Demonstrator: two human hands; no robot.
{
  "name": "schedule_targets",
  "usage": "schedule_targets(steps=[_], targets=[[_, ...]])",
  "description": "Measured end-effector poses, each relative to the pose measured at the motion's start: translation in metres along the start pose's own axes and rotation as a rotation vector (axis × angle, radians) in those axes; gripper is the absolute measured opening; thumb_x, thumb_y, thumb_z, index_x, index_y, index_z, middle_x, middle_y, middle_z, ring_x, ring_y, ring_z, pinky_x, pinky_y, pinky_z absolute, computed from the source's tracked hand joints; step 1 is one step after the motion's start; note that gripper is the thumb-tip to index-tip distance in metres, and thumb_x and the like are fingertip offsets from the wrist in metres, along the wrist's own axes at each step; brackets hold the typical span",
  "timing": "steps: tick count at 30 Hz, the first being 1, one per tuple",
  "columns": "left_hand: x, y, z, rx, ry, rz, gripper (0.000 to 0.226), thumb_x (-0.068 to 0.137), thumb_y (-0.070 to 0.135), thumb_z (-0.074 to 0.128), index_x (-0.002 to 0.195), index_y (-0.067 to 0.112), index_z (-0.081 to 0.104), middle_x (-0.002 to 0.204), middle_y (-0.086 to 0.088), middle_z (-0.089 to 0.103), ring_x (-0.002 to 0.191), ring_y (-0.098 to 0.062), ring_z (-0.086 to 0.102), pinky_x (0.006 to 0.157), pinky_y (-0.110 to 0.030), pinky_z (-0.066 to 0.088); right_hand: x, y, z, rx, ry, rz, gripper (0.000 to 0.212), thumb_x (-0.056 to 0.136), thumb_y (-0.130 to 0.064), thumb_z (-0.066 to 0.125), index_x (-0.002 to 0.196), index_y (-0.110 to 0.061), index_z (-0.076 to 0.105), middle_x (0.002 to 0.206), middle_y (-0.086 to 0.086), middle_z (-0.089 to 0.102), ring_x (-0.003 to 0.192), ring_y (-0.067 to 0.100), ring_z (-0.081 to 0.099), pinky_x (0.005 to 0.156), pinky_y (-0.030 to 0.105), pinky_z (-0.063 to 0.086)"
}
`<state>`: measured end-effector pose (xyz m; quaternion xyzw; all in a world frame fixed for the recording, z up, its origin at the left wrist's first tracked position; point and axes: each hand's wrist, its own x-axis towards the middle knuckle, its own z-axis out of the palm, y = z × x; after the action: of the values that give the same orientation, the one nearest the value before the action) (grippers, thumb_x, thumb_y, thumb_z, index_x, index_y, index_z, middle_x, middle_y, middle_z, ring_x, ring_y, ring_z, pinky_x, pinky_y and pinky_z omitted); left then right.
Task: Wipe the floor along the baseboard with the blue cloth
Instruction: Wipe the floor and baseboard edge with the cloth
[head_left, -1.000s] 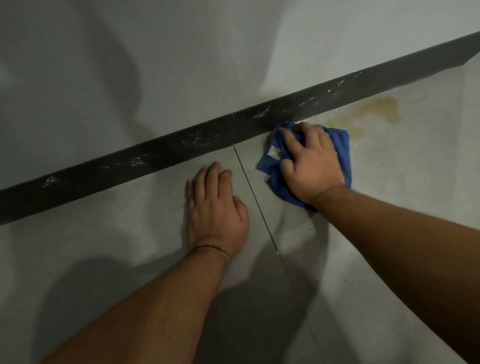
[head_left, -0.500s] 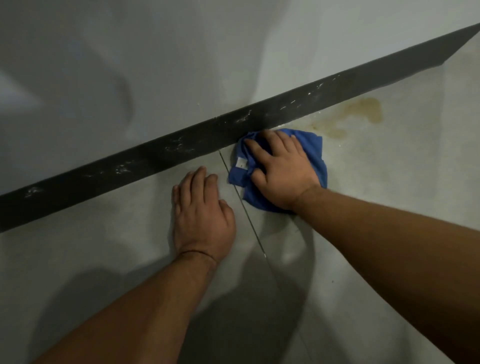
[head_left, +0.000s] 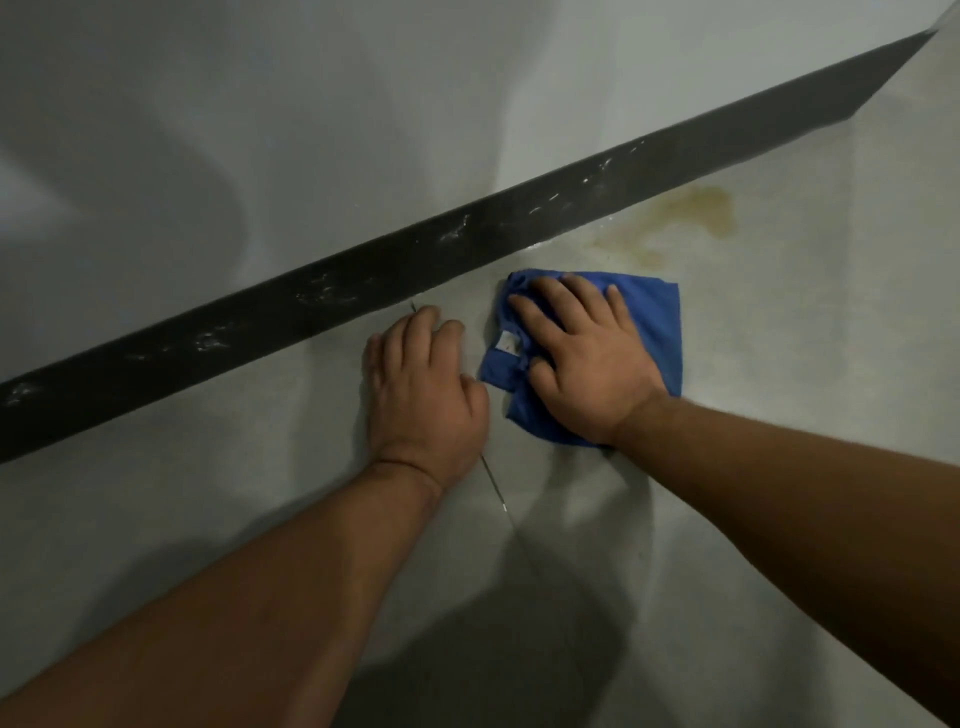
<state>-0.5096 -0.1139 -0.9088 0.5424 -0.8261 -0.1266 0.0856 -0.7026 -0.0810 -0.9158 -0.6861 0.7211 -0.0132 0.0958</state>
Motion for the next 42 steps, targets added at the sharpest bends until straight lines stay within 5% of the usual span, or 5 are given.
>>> schedule_targets(steps=[12, 20, 29, 35, 42], targets=[[0.017, 0.024, 0.016, 0.051, -0.033, 0.011, 0.06, 0.085, 0.027, 0.041, 0.144, 0.017, 0.045, 0.157, -0.01, 0.04, 0.146, -0.029, 0.035, 0.121, -0.053, 0.03, 0.022, 0.026, -0.007, 0.066, 0.118, 0.303, 0.063, 0.096, -0.048, 0.036, 0.156, -0.028, 0.038, 0.161, 0.01, 0.032, 0.146, 0.034, 0.029, 0.125, 0.055, 0.014], [0.019, 0.026, 0.016, 0.084, -0.046, 0.023, 0.059, 0.085, 0.031, 0.032, 0.141, 0.016, 0.044, 0.156, -0.011, 0.041, 0.146, -0.03, 0.035, 0.12, -0.054, 0.032, 0.032, 0.015, -0.008, 0.061, -0.007, 0.096, 0.069, 0.093, -0.055, 0.024, 0.159, -0.036, 0.03, 0.166, 0.009, 0.023, 0.153, 0.032, 0.017, 0.125, 0.06, 0.005], [0.019, 0.026, 0.018, 0.086, -0.038, 0.011, 0.061, 0.085, 0.03, 0.036, 0.145, 0.017, 0.043, 0.158, -0.01, 0.04, 0.146, -0.03, 0.035, 0.12, -0.056, 0.032, 0.037, 0.043, -0.008, 0.075, 0.133, 0.347, 0.062, 0.096, -0.049, 0.037, 0.155, -0.03, 0.039, 0.161, 0.009, 0.032, 0.147, 0.033, 0.029, 0.124, 0.055, 0.015], [0.02, 0.025, 0.019, 0.096, -0.031, 0.037, 0.061, 0.085, 0.029, 0.037, 0.144, 0.016, 0.044, 0.156, -0.011, 0.043, 0.144, -0.031, 0.038, 0.118, -0.057, 0.034, -0.007, 0.048, 0.002, 0.021, 0.064, 0.226, 0.068, 0.099, -0.054, 0.031, 0.162, -0.028, 0.026, 0.17, 0.007, 0.022, 0.156, 0.031, 0.015, 0.125, 0.057, 0.01], [0.02, 0.026, 0.019, 0.082, -0.047, 0.025, 0.062, 0.084, 0.031, 0.04, 0.145, 0.018, 0.045, 0.159, -0.01, 0.041, 0.146, -0.03, 0.035, 0.119, -0.058, 0.032, 0.043, 0.047, -0.002, 0.038, 0.035, 0.337, 0.074, 0.096, -0.058, 0.021, 0.164, -0.027, 0.016, 0.173, 0.002, 0.01, 0.159, 0.028, 0.002, 0.126, 0.058, -0.001]])
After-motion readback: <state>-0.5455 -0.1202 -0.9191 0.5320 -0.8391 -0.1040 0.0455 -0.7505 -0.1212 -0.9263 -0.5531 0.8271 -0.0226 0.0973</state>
